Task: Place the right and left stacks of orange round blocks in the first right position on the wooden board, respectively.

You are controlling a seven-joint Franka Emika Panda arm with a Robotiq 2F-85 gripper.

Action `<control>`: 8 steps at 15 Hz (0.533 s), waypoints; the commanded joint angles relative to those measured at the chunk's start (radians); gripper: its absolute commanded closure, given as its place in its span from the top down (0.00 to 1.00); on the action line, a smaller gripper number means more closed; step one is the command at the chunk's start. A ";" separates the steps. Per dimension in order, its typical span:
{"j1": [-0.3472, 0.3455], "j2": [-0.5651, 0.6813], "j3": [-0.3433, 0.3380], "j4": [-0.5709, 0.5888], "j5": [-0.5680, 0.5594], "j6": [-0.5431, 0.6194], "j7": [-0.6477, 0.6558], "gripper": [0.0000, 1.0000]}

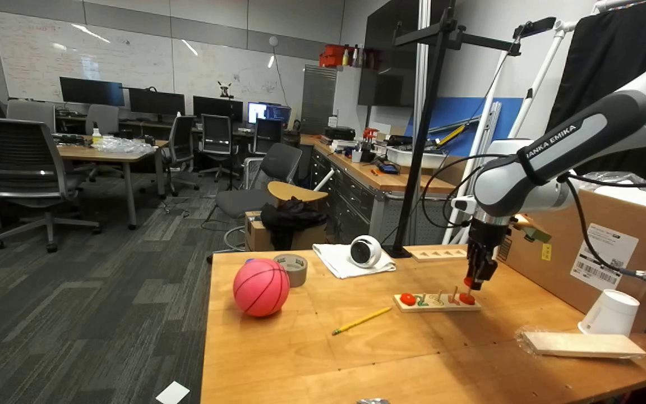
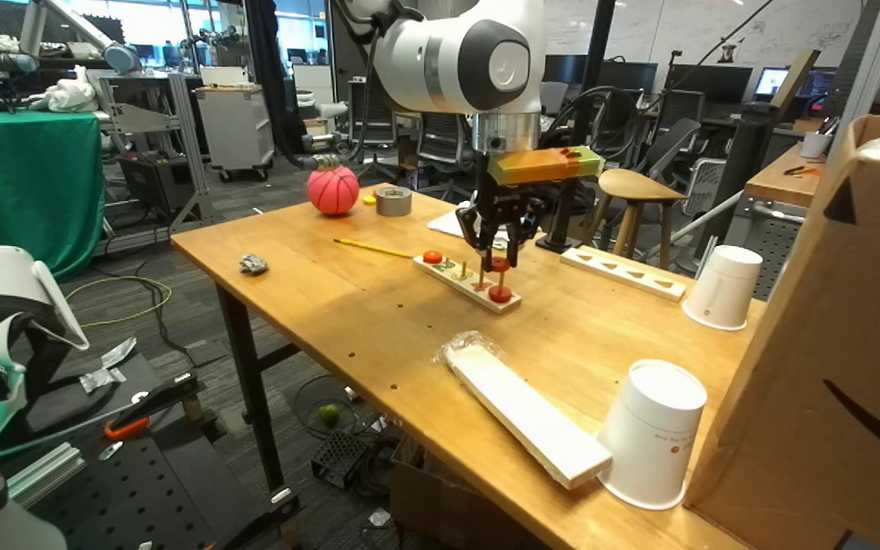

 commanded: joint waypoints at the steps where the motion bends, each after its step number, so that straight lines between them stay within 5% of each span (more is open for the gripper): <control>1: -0.001 0.027 -0.009 0.027 -0.020 -0.004 0.009 0.17; 8: -0.002 0.037 -0.013 0.045 -0.020 -0.006 0.006 0.17</control>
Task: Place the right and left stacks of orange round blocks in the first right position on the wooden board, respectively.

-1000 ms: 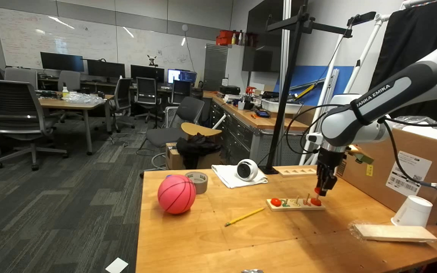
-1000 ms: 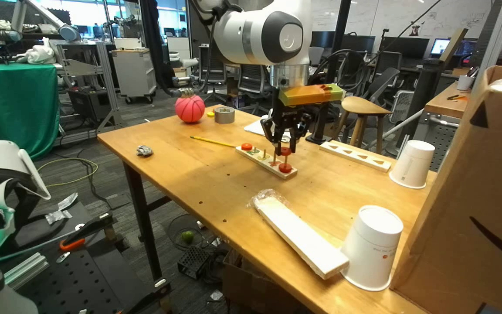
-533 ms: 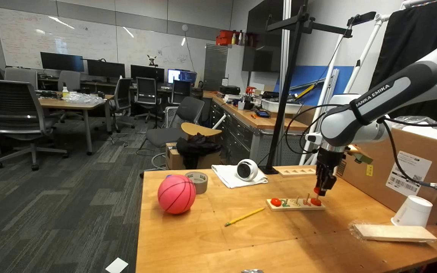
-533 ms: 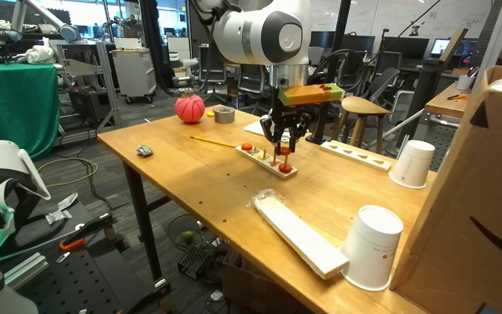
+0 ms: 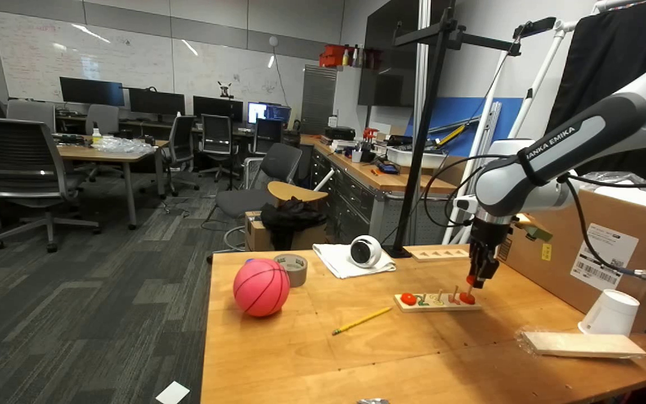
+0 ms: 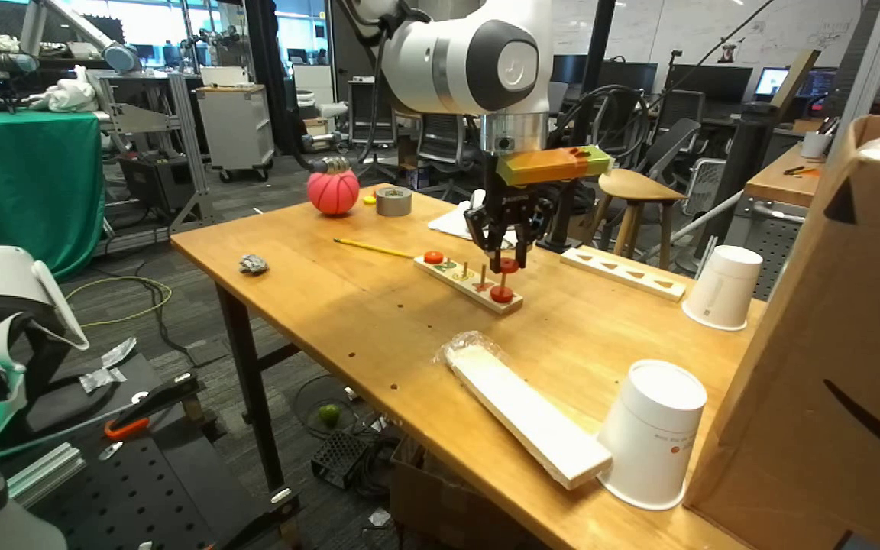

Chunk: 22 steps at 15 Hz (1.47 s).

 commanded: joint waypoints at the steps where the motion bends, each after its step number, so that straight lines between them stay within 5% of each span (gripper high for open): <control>1: -0.003 0.022 0.005 0.022 -0.004 -0.006 0.004 0.17; 11: 0.001 0.034 0.024 0.010 0.000 -0.010 0.006 0.17; 12: 0.001 0.037 0.022 0.010 -0.001 -0.011 0.010 0.50; 13: 0.000 0.039 0.021 0.010 0.000 -0.011 0.011 0.68; 18: -0.004 -0.004 0.028 -0.010 0.010 -0.002 0.007 1.00; 22: 0.001 -0.070 0.053 -0.048 0.040 0.012 -0.008 1.00</control>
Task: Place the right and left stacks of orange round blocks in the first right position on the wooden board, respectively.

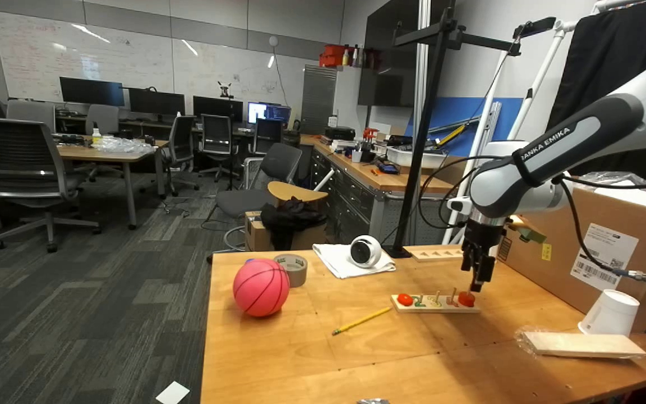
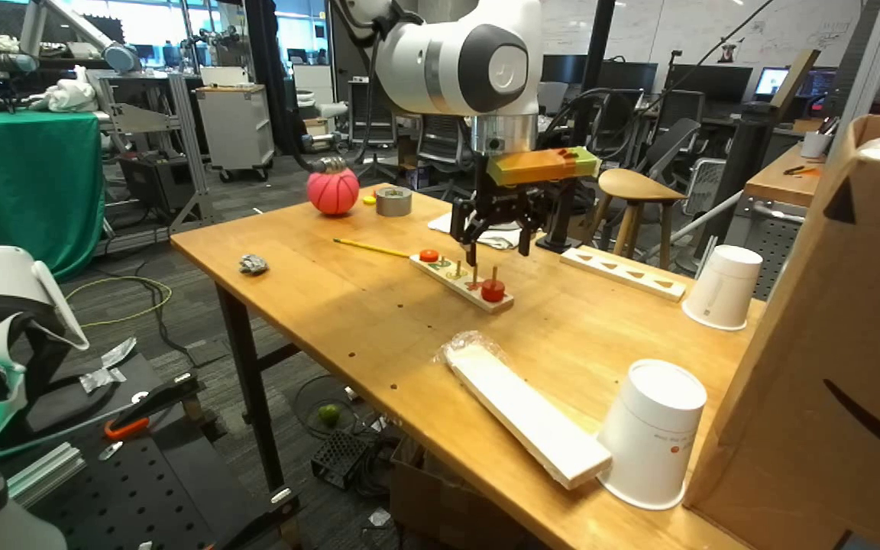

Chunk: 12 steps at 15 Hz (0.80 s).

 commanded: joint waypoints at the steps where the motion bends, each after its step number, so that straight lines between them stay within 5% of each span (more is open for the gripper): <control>1: 0.002 -0.084 0.034 -0.056 0.043 0.015 -0.015 1.00; 12: 0.109 -0.075 0.107 -0.079 0.067 0.016 0.057 1.00</control>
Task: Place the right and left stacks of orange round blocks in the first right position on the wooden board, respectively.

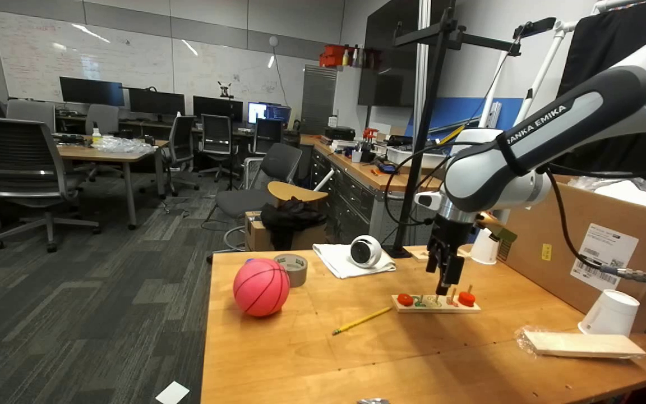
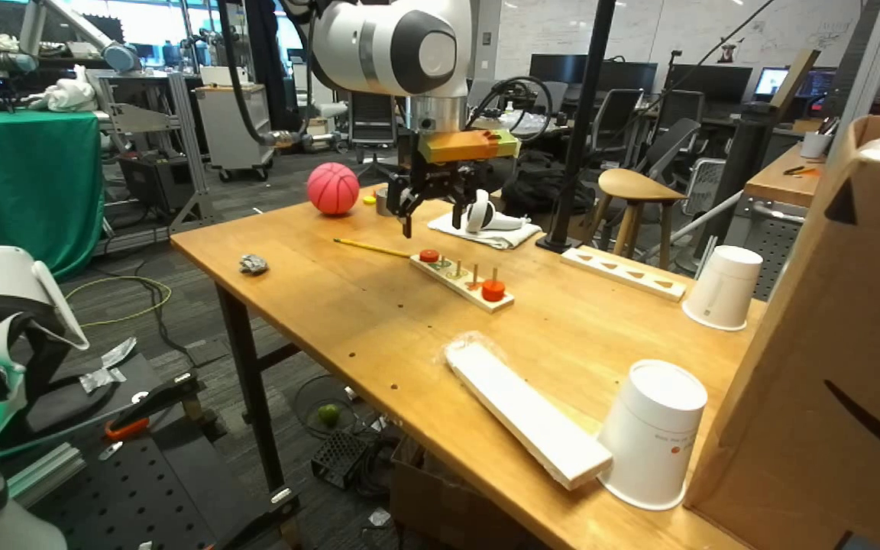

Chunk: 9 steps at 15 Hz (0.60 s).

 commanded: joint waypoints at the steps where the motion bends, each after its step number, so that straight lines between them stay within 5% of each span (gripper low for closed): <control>1: 0.036 0.004 0.007 0.006 -0.004 0.011 0.042 1.00; 9: 0.086 0.107 0.010 0.119 -0.030 -0.023 0.093 1.00</control>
